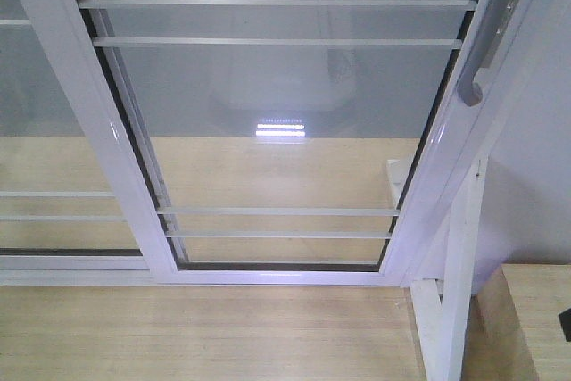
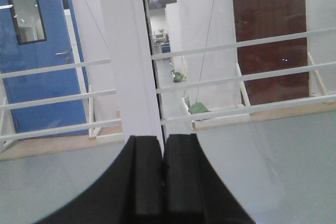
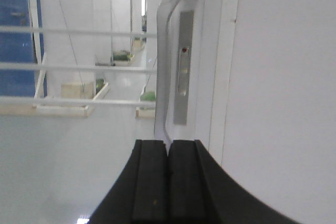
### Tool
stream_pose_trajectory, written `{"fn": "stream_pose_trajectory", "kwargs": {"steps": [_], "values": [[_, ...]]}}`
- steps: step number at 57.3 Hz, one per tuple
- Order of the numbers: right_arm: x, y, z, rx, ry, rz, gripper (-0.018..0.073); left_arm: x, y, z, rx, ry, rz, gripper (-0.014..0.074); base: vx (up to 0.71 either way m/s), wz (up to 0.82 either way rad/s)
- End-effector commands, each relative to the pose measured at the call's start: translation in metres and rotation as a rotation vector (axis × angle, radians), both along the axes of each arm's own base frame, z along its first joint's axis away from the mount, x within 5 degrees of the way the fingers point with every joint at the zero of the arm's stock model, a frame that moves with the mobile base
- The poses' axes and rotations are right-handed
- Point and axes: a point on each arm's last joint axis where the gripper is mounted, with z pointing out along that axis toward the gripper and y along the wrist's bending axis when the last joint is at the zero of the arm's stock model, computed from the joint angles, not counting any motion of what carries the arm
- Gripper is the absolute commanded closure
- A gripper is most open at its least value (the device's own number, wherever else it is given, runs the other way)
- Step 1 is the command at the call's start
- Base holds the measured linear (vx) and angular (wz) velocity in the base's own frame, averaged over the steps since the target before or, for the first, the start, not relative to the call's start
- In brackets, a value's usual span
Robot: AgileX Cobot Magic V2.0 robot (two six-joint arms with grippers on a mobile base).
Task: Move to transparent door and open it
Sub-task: 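Stop the base in front of the door near its silver handle, then raise both grippers toward the door frame and silver handle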
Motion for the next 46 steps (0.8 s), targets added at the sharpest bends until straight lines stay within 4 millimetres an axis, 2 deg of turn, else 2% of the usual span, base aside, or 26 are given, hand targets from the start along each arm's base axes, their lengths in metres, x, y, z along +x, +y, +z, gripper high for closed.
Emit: {"fn": "stream_pose_trajectory", "kwargs": {"steps": [1,9,18,27,31,39,46], "values": [[-0.002,-0.002,0.017,-0.003,-0.159,-0.023,0.0548,-0.001,-0.002,0.011,-0.019,-0.127,-0.029,0.0594,0.0,0.0],[-0.003,-0.001,0.037,-0.023,-0.171,-0.019,0.0548,0.003,-0.003,0.023,-0.045,-0.138,-0.042,0.0594,0.0,0.0],[0.011,-0.001,0.069,-0.033,-0.128,-0.019,0.0548,0.027,-0.004,0.054,-0.044,-0.073,-0.047,0.0594,0.0,0.0],[0.048,-0.002,0.101,-0.035,-0.045,-0.021,0.0548,0.075,-0.008,0.092,-0.049,-0.073,-0.069,0.0594,0.0,0.0],[0.068,-0.003,0.113,-0.035,-0.02,-0.023,0.0548,0.1,-0.01,0.101,-0.053,-0.06,-0.076,0.0594,0.0,0.0],[0.109,-0.004,0.128,-0.037,0.003,-0.032,0.0548,0.14,-0.013,0.113,-0.098,-0.079,-0.102,0.0594,0.0,0.0],[0.139,-0.005,0.131,-0.033,0.011,-0.039,0.0548,0.167,-0.015,0.114,-0.166,-0.084,-0.126,0.0594,0.0,0.0]]}}
